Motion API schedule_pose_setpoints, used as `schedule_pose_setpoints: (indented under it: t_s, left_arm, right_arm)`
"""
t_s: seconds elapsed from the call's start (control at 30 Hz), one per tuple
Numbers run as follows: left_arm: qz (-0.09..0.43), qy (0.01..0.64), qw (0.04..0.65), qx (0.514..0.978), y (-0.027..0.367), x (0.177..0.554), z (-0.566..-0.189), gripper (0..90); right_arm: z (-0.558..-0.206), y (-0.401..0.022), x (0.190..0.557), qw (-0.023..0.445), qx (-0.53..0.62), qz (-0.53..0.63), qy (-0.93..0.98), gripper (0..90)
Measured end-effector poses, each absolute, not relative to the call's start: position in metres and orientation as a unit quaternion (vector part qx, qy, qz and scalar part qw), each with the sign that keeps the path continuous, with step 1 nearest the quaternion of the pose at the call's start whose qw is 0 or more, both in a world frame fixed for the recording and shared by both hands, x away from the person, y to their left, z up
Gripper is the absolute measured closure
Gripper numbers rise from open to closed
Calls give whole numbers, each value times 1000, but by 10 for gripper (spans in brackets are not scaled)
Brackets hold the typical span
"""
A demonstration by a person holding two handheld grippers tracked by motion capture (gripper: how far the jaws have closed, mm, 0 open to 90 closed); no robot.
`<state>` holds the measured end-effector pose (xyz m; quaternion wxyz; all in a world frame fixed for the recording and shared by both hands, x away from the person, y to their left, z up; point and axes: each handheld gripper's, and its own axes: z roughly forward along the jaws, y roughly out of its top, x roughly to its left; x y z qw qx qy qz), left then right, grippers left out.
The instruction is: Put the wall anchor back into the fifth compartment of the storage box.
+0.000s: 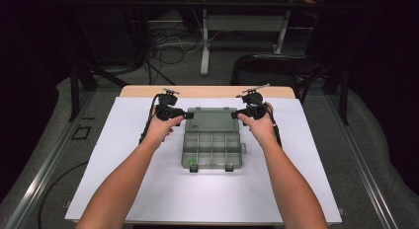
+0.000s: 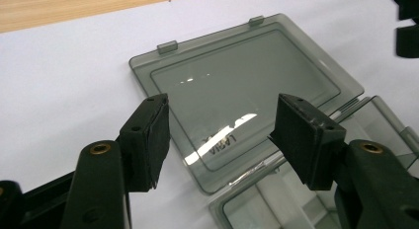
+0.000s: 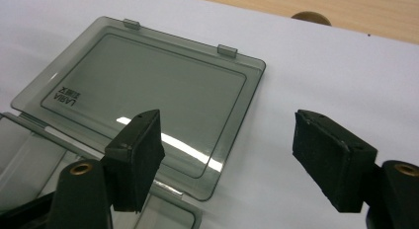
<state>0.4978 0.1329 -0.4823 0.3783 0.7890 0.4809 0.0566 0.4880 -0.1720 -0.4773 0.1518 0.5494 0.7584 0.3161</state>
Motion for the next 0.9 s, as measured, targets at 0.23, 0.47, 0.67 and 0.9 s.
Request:
schedule_pose_setpoints:
  t_s: [0.23,0.47,0.67,0.9]
  left_arm:
    - [57,500,365,783,138,508,-493,387]
    - [51,510,354,782,132,511,-503,387]
    - [43,513,349,783,125,512,-509,386]
    - [43,517,338,786,119,510,-514,387]
  right_arm:
    - [-486,-169,495,133,569,317,747,269]
    - [-493,-162,497,132,570,308,750,270]
    - [-500,-157,498,120,570,297,757,275]
    - [-506,-155,498,105,569,295,760,323]
